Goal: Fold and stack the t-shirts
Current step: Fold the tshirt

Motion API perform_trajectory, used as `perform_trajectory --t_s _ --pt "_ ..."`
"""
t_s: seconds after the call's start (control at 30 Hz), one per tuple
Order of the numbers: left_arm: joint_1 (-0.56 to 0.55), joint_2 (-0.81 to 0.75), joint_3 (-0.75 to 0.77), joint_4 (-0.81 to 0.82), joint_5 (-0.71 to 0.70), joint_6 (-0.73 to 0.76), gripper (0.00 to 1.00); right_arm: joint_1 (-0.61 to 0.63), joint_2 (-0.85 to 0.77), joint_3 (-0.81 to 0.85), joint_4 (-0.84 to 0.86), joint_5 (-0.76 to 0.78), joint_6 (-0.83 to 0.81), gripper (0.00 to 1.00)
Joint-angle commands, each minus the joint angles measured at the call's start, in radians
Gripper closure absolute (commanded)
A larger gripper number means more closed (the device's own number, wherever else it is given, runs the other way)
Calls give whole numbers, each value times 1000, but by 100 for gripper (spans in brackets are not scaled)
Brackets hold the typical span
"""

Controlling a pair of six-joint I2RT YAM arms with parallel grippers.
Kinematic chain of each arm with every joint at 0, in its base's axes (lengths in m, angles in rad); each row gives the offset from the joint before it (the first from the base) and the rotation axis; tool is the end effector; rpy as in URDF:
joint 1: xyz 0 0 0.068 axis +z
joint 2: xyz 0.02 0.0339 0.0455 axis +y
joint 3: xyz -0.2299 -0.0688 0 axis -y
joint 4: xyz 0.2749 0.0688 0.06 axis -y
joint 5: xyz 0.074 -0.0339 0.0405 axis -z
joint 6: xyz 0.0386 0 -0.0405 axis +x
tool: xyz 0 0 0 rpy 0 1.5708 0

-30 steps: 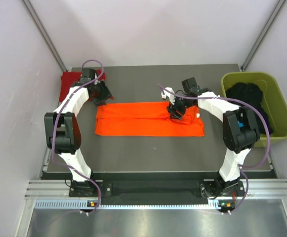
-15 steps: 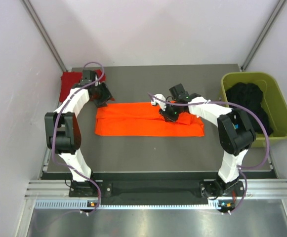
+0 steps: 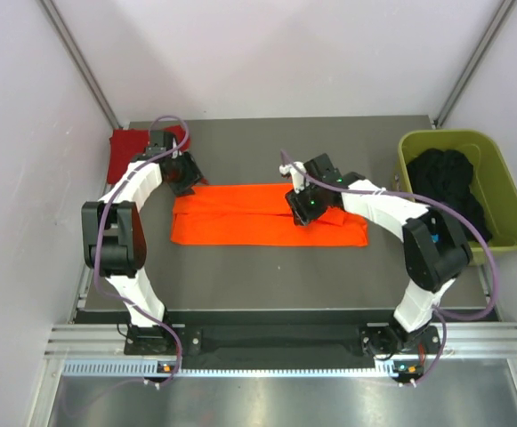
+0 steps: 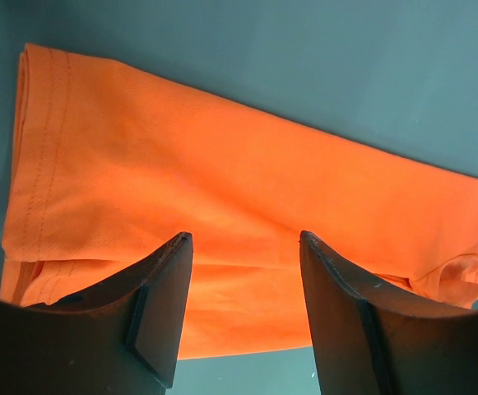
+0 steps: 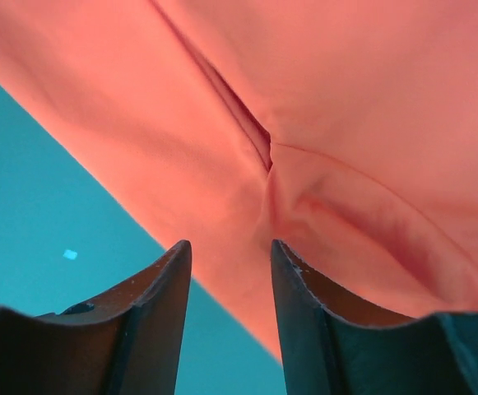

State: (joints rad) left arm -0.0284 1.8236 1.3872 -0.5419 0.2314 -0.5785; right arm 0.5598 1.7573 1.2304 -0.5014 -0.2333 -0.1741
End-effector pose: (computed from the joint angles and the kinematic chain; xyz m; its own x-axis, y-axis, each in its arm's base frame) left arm 0.4139 -0.0206 0.1817 -0.7794 -0.5103 -0.3635 -0.3231 0.8245 -0.4646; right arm 0.3240 0.2136 0.1575 -0.6077 -0.5797 -0.5428 -0.7341 0.6707 0.1056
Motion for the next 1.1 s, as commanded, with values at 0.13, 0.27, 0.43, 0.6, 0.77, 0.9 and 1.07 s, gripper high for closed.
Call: perform_trajectory --t_s 0.13,0.27,0.43,0.6,0.77,0.9,1.07 --pt "-39 -33 -50 77 38 0 41 -49 -145 9 106 35 441 59" --pt "-138 -75 -88 120 115 6 42 -121 -191 -32 139 152 548 59" --pt "-370 -83 -106 213 218 -69 42 -268 -185 -91 150 109 495 57" --pt "-505 -50 -142 358 250 -167 41 -400 -139 -118 165 -26 392 53" --pt "-558 57 -73 376 252 -204 40 -439 -70 -109 176 -116 344 51" --pt "-585 100 -57 402 214 -256 39 -440 -58 -127 211 -155 332 51" --pt "-591 131 -66 454 190 -302 36 -440 -67 -170 230 -181 332 53"
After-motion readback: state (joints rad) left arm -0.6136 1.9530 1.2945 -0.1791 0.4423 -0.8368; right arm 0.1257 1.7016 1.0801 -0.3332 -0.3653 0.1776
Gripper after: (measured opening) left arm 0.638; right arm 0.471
